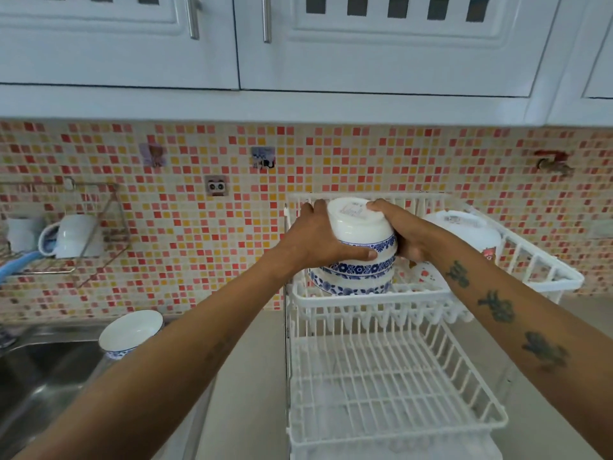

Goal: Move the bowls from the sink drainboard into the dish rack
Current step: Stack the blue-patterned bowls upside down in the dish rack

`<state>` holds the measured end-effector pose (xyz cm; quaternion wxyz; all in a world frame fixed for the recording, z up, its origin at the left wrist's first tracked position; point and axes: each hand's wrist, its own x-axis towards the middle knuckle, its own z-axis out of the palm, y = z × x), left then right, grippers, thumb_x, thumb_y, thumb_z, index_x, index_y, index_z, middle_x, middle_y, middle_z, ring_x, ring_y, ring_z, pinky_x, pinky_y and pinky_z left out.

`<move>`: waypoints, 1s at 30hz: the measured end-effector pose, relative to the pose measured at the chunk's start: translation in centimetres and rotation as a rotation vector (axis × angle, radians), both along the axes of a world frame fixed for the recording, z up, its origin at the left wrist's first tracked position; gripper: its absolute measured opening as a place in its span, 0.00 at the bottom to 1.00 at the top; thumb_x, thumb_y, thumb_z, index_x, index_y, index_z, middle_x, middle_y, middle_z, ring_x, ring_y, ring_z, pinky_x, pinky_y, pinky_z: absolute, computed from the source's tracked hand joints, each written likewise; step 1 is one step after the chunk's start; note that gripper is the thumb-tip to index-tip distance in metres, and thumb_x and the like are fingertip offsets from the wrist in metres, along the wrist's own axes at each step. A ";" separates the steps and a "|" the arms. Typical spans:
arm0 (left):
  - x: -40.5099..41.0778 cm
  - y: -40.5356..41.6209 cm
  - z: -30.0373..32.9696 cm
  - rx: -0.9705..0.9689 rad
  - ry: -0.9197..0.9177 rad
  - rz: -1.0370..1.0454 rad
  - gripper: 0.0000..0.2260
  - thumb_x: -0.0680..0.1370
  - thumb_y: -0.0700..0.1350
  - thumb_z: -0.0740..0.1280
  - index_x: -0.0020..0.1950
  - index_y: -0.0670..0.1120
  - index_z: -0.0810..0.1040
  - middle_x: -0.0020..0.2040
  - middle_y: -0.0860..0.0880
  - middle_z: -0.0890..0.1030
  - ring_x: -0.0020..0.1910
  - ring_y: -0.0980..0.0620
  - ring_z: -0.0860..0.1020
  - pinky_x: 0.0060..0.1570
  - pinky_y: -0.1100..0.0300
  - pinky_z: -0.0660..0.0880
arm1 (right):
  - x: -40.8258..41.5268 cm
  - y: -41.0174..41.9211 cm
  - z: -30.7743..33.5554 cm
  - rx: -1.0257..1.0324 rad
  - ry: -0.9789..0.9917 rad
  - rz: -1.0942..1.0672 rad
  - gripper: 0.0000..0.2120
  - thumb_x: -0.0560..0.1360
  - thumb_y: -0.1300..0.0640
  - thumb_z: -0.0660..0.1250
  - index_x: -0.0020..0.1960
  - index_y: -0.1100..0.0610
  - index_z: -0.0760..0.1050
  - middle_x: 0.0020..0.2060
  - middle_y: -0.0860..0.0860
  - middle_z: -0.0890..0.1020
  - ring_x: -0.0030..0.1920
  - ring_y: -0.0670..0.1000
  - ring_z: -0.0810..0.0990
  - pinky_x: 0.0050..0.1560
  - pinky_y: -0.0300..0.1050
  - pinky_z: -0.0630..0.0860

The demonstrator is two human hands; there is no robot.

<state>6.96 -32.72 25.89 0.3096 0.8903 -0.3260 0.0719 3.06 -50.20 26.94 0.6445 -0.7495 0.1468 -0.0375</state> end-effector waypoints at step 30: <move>9.7 22.7 -7.1 -0.517 0.786 0.262 0.23 0.80 0.62 0.58 0.54 0.42 0.75 0.49 0.46 0.75 0.49 0.47 0.75 0.56 0.50 0.72 | 6.1 27.9 2.3 -0.466 -0.712 0.105 0.09 0.77 0.53 0.63 0.51 0.55 0.79 0.57 0.52 0.78 0.56 0.46 0.77 0.54 0.36 0.71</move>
